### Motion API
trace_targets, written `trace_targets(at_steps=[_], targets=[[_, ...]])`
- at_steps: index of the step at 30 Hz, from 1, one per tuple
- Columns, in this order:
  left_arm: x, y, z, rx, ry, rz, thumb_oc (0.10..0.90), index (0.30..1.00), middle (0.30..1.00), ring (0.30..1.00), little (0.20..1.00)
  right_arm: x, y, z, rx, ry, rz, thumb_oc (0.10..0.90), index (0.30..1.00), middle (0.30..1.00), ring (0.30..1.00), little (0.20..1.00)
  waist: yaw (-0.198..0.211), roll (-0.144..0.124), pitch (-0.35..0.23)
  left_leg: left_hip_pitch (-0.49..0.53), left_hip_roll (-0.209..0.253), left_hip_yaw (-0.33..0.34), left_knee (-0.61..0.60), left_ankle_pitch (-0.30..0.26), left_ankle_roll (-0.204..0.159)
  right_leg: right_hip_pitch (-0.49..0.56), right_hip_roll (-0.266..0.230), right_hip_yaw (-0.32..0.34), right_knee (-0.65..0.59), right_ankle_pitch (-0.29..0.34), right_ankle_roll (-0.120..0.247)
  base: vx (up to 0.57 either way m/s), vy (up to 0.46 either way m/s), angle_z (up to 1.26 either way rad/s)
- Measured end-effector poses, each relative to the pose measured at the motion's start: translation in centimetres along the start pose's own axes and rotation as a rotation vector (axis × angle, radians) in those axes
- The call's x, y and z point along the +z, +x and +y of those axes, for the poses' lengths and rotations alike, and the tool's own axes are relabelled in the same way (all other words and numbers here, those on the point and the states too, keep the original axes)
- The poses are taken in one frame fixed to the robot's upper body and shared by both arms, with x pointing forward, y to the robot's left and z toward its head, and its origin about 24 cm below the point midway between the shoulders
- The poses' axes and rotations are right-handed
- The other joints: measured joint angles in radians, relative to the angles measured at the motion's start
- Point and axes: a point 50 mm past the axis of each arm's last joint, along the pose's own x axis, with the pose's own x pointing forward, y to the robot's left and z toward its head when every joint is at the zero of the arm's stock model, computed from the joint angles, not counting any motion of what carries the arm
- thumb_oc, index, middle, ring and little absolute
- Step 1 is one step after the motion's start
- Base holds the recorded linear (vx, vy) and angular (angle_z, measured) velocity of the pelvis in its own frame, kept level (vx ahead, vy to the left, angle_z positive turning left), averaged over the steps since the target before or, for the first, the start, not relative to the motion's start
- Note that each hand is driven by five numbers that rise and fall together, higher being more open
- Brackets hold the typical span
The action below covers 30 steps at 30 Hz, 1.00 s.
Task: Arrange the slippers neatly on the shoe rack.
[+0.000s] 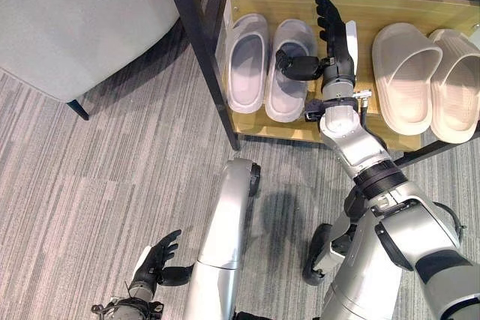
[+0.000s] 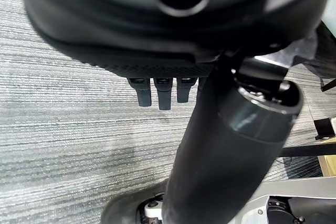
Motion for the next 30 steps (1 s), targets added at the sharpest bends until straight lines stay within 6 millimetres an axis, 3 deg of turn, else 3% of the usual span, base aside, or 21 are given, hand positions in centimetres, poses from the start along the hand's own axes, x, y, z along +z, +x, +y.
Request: trace_targets(at_steps=[8,20,30], targets=[[0.2,0.0,-0.2,-0.004,-0.006,-0.009,0.800,0.900,0.900,0.900,0.900,-0.3,-2.0,0.6,0.052,-0.013,-0.038,0.800,0.900,0.900,0.900,0.900,-0.005,-0.001,0.001,0.000,0.000,0.001,0.000,0.000,0.001,-0.001,0.000,0.001,0.000,0.000,0.000,0.00,0.000,0.00],[1.3,0.1,-0.3,0.003,-0.036,-0.057,0.800,0.900,0.900,0.900,0.900,-0.9,-3.9,-3.4,0.047,-0.204,-0.130,0.800,0.900,0.900,0.900,0.900,-0.050,-0.006,0.001,-0.002,-0.001,0.000,0.001,-0.002,0.003,-0.001,0.000,0.000,0.000,0.000,0.000,0.00,0.000,0.00],[1.2,-0.1,-0.2,0.008,-0.039,-0.052,0.800,0.900,0.900,0.900,0.900,-0.5,-5.7,-3.9,0.093,-0.171,-0.162,0.800,0.900,0.900,0.900,0.900,-0.068,-0.009,0.002,-0.002,0.000,-0.001,0.004,-0.002,0.004,0.002,0.001,-0.003,0.000,0.000,0.000,0.00,0.000,0.00]])
